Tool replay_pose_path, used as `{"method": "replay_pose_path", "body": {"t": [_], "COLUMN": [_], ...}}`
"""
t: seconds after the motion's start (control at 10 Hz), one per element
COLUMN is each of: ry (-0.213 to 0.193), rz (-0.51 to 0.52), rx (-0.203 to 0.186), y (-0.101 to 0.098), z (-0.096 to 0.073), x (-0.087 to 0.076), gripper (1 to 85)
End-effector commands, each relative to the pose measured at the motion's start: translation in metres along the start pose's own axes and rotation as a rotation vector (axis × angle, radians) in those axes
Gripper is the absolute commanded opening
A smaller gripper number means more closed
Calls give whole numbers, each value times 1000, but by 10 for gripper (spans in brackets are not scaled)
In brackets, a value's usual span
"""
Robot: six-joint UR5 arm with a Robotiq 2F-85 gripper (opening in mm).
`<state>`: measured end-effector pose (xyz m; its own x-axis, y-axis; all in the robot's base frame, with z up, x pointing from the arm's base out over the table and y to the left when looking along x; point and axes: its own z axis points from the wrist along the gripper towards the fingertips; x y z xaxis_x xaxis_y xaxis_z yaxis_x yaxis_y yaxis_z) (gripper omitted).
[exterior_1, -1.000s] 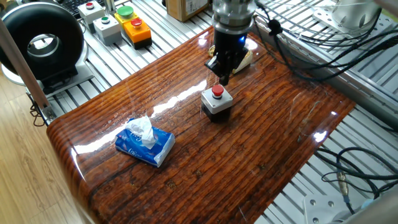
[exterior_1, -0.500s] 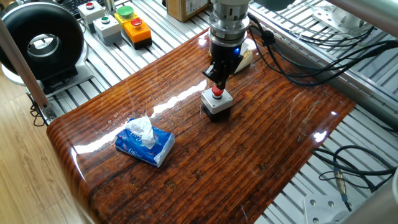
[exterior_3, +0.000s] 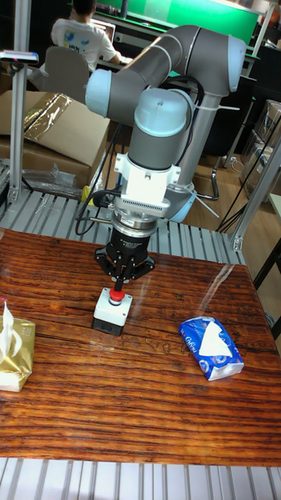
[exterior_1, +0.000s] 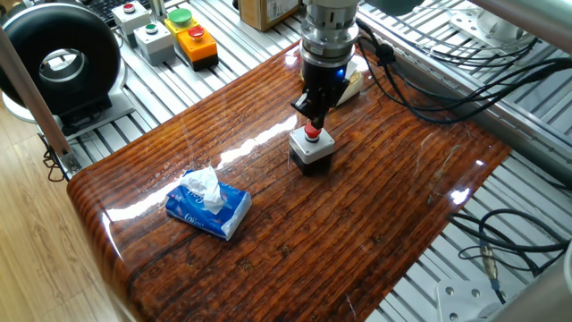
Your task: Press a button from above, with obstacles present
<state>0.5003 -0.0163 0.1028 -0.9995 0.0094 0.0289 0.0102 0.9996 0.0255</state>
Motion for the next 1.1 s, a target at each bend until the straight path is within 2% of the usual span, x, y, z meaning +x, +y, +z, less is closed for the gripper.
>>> {"method": "replay_pose_path", "body": {"t": [0.0, 0.6, 1.0], "ry": [-5, -13, -24], "rz": [7, 9, 7], "rx": [-14, -9, -3], "y": [3, 2, -1], "z": [2, 11, 20], "x": [0, 5, 0], "gripper": [13, 13, 13]}}
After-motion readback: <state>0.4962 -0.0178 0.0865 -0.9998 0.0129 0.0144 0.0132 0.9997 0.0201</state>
